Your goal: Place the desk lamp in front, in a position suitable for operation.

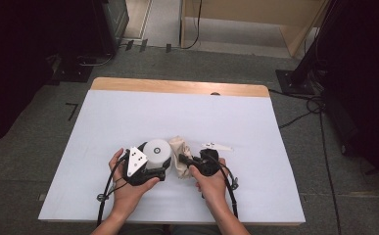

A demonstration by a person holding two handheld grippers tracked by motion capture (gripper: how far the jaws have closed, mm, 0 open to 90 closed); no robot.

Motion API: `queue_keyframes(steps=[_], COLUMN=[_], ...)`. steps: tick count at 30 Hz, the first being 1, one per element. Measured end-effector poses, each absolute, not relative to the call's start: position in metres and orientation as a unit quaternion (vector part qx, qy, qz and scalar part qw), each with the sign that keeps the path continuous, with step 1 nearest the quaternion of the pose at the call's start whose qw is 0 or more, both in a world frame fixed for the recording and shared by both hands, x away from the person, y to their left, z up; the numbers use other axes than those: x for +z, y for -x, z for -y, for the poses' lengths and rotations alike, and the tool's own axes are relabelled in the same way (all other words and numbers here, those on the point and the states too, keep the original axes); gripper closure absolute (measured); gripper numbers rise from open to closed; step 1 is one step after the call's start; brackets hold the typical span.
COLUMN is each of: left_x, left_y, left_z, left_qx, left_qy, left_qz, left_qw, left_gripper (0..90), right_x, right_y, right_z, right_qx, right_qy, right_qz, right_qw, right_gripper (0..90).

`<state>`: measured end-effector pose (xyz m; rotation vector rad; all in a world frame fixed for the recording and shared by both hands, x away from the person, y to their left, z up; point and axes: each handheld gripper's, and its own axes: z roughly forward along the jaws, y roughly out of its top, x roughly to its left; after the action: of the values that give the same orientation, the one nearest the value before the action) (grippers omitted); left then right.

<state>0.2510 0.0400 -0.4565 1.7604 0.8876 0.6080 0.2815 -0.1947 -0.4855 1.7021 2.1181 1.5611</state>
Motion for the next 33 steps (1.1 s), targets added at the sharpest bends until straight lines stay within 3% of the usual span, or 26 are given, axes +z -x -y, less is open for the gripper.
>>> queue_keyframes(steps=[15, 24, 33], left_x=[-0.458, -0.462, -0.464], left_y=[-0.265, -0.265, -0.271], left_z=[-0.058, -0.055, -0.057], left_qx=[0.202, 0.176, 0.157], left_qy=[-0.764, -0.773, -0.769], left_qz=[-0.284, -0.214, -0.218], left_qw=[0.543, 0.571, 0.580], left_gripper=[8.9, 8.9, 8.9], right_x=[-0.482, -0.457, -0.429], right_y=[-0.282, -0.275, -0.261], right_z=[0.198, 0.201, 0.198], right_qx=[0.512, 0.547, 0.581], right_qy=[-0.537, -0.516, -0.482], right_qz=[-0.670, -0.660, -0.656], right_qw=[0.002, 0.005, 0.026], right_gripper=[77.9, 77.8, 78.1])
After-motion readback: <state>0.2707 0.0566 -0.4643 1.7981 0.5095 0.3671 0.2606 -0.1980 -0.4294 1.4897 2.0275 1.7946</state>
